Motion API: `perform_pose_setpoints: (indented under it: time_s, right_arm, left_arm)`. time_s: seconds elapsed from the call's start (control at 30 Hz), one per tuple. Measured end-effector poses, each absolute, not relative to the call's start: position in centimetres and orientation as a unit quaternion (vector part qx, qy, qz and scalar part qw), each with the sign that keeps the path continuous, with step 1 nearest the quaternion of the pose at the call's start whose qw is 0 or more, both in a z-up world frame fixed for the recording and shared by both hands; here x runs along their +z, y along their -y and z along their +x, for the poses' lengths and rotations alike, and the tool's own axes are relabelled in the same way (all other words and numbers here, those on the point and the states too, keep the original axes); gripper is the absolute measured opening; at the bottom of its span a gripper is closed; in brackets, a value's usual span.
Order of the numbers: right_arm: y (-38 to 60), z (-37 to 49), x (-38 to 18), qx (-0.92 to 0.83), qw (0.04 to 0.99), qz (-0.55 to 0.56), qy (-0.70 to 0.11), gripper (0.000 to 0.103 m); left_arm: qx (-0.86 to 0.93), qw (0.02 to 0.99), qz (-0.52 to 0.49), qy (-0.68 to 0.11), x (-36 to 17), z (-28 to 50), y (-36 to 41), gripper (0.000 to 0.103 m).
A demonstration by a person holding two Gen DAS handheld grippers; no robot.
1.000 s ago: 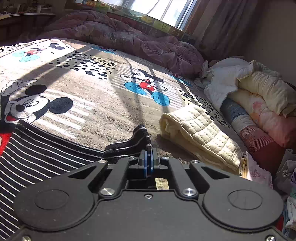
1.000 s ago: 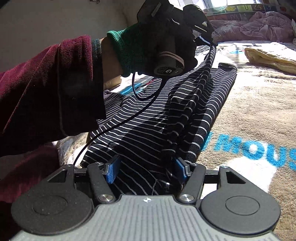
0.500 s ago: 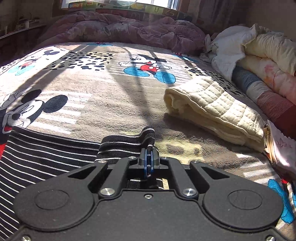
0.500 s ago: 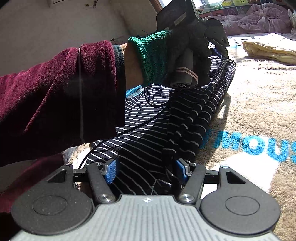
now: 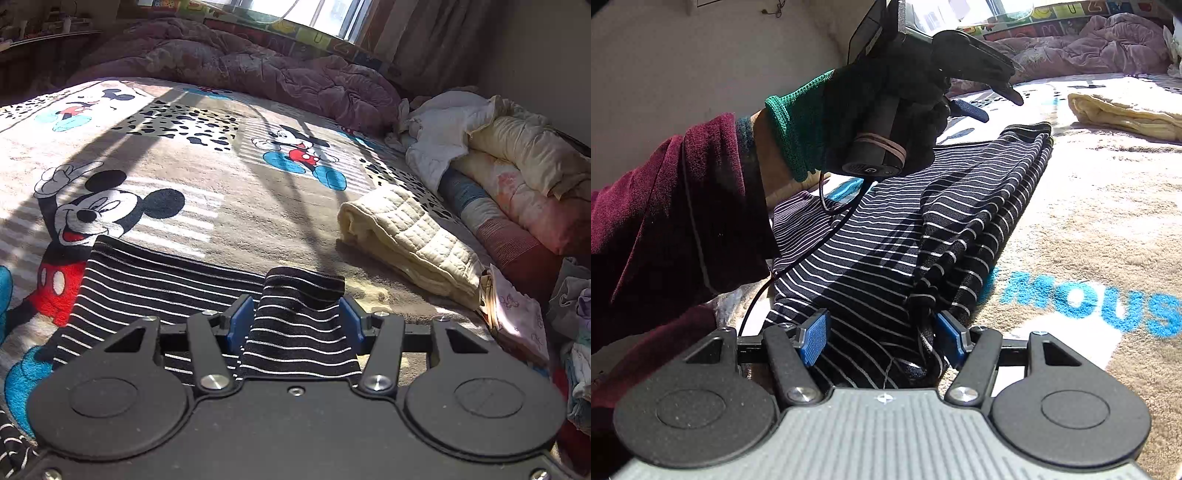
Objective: Fold clothes
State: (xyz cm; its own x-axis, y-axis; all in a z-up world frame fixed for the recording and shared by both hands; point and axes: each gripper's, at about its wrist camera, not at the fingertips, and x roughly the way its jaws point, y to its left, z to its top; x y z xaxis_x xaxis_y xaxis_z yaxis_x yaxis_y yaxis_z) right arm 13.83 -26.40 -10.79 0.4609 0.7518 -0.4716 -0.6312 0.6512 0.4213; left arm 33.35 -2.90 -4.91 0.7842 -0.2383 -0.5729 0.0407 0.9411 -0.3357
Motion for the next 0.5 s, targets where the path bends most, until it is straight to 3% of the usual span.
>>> perform_pose_setpoints:
  time_s: [0.27,0.5]
  right_arm:
    - [27.8,13.3,-9.5,0.368,0.878,0.143,-0.270,0.056]
    - [24.7,14.5,-11.5,0.320,0.885,0.122,-0.317,0.044]
  left_arm:
    - [-0.120,0.905,-0.238,-0.333,-9.6,27.5,-4.1,0.050]
    - [-0.169,0.841,-0.361,-0.367,-12.7,28.1,-5.9,0.046]
